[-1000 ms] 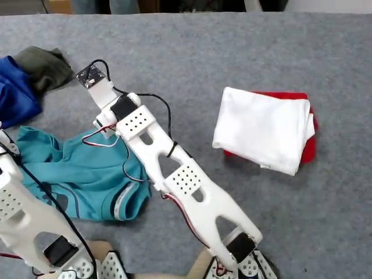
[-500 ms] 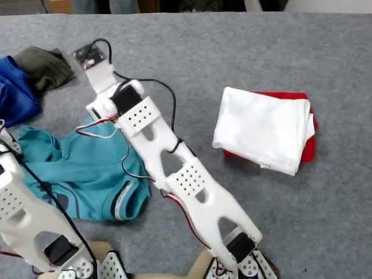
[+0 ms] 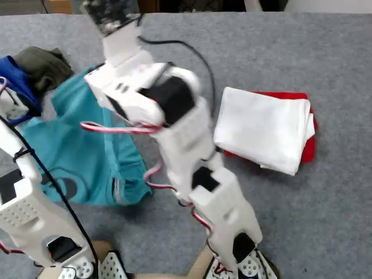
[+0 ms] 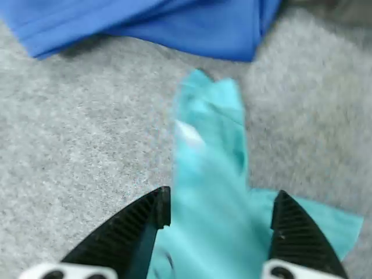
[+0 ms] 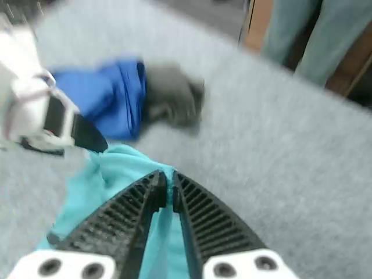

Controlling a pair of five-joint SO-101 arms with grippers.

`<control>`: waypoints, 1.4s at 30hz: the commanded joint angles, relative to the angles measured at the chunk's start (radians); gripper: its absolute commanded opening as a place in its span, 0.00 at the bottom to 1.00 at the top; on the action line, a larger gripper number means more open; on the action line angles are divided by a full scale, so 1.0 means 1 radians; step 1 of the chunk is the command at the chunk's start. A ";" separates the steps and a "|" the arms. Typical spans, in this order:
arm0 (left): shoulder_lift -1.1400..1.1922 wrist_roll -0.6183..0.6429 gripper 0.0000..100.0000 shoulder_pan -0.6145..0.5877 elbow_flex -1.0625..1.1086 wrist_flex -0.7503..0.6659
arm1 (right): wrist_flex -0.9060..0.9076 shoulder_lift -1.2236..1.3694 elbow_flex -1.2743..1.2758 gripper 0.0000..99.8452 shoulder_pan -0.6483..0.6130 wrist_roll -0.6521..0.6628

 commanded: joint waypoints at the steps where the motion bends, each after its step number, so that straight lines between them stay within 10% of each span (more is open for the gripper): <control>1: -0.049 0.075 0.30 -0.039 -0.054 0.015 | 0.006 -0.193 0.068 0.01 0.057 0.017; 12: -0.041 0.381 0.30 -0.114 -0.050 0.015 | 0.005 -0.875 1.135 0.01 0.086 0.215; 24: -0.040 0.390 0.30 0.214 0.062 -0.055 | -0.209 -1.343 2.107 0.01 0.239 0.388; 42: 0.373 0.393 0.30 0.320 -0.229 -0.141 | -0.709 -1.345 2.537 0.01 0.245 0.371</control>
